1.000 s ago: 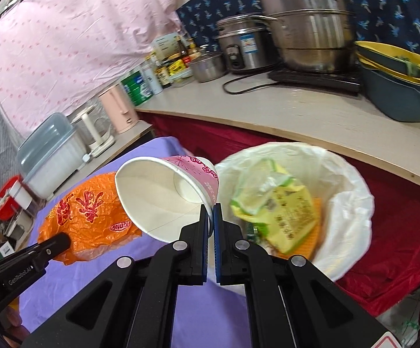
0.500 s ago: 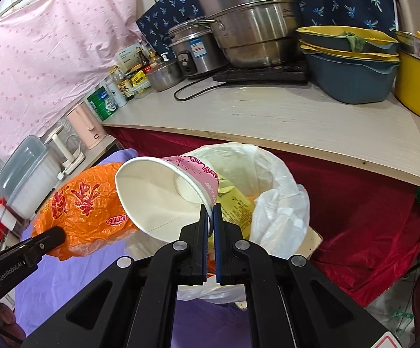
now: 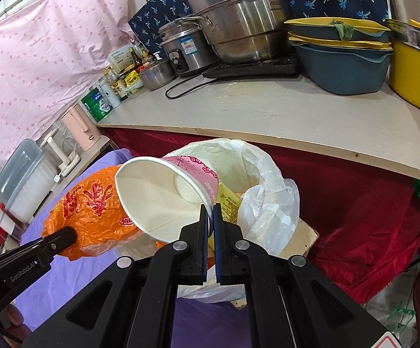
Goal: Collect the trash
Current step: 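Carry the orange bag and pink cup over the bin with both tools, then open both tools to drop the bag and cup into the bin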
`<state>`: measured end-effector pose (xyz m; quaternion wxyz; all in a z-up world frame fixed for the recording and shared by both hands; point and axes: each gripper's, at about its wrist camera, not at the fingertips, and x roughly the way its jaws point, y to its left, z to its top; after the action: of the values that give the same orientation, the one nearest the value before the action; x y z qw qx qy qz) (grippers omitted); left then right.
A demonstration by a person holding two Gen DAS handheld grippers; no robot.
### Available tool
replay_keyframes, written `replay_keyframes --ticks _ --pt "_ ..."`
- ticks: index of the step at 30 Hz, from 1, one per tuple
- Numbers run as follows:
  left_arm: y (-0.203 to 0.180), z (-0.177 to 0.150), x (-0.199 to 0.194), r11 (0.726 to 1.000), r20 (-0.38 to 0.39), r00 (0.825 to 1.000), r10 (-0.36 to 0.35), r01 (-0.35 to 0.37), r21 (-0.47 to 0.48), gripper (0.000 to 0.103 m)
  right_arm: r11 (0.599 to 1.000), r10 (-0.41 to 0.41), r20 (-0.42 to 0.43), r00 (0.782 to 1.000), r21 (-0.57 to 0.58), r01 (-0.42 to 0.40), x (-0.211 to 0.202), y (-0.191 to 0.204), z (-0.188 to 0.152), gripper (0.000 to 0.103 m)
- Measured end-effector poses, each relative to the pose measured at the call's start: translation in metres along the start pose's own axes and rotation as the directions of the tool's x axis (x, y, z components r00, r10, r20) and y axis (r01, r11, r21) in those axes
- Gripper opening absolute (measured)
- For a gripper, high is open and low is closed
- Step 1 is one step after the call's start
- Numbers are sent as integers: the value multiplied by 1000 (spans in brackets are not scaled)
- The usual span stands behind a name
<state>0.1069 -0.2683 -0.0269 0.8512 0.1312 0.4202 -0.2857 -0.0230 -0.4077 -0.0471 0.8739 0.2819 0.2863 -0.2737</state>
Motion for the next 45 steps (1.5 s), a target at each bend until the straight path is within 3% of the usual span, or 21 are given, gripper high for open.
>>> replay_keyframes --ticks 11,13,15,22,24,31,35,40,42,45 --pt "3 3 19 1000 -20 1000 -12 12 -7 22 1000 -6 -27 1000 10 7 11 -3 -4 5" --pt "5 4 21 1000 -19 1000 -14 13 -15 27 1000 -2 -30 1000 13 3 12 -2 -4 9" --pt "8 3 22 1000 -14 1000 0 0 -26 40 1000 -6 -23 1000 16 6 11 -1 -3 12" --pt "15 4 20 999 -6 1000 24 -24 -35 44 1000 1 -15 1000 14 -1 7 4 -2 16" --pt "17 3 16 999 5 999 34 -33 -38 49 1000 3 -15 1000 6 -3 5 6 -2 19" --pt "23 -3 7 998 21 998 58 -57 -39 51 1000 16 -17 1000 -23 -16 -1 16 -7 27" --pt "31 -8 2 996 20 997 80 -79 -45 53 999 24 -18 1000 -40 -25 -6 22 -9 38" --pt "38 -16 -6 992 28 993 115 -114 -47 57 997 25 -29 999 -77 -27 -13 31 -14 42" --pt "40 -19 -10 991 32 991 128 -126 -51 64 995 26 -34 999 -97 -29 -16 36 -18 46" --pt "44 -25 -18 988 45 988 146 -143 -54 66 991 27 -39 999 -133 -32 -23 43 -24 50"
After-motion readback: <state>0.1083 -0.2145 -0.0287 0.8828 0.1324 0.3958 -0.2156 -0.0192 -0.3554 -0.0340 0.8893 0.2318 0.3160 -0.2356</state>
